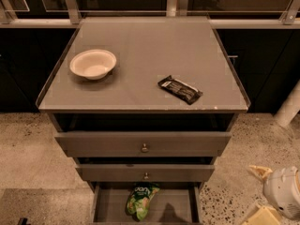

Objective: Pick green rice chip bag from bottom drawer and place on counter

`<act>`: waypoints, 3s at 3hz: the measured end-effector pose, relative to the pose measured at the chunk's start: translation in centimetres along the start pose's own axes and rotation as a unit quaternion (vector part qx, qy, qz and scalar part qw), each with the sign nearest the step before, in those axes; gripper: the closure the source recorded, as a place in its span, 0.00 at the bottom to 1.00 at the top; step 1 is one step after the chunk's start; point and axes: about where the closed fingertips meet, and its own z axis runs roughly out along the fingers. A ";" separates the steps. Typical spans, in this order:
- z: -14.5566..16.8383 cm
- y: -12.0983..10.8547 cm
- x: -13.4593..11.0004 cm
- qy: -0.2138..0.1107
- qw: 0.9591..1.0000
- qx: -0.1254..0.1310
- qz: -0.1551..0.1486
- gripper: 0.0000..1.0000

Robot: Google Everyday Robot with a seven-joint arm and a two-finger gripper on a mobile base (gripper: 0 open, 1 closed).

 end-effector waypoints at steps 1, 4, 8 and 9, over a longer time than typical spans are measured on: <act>-0.1 -0.1 -0.3 0.000 1.000 0.001 -0.002 0.00; 10.6 -0.7 3.1 -0.020 0.996 -0.075 0.046 0.00; 18.3 -2.1 1.5 -0.101 0.991 -0.087 0.026 0.00; 21.8 -2.1 1.9 -0.104 0.990 -0.093 0.029 0.00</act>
Offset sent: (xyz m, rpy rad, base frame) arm -0.0044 0.0030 -0.0592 0.0850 0.1299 -0.0340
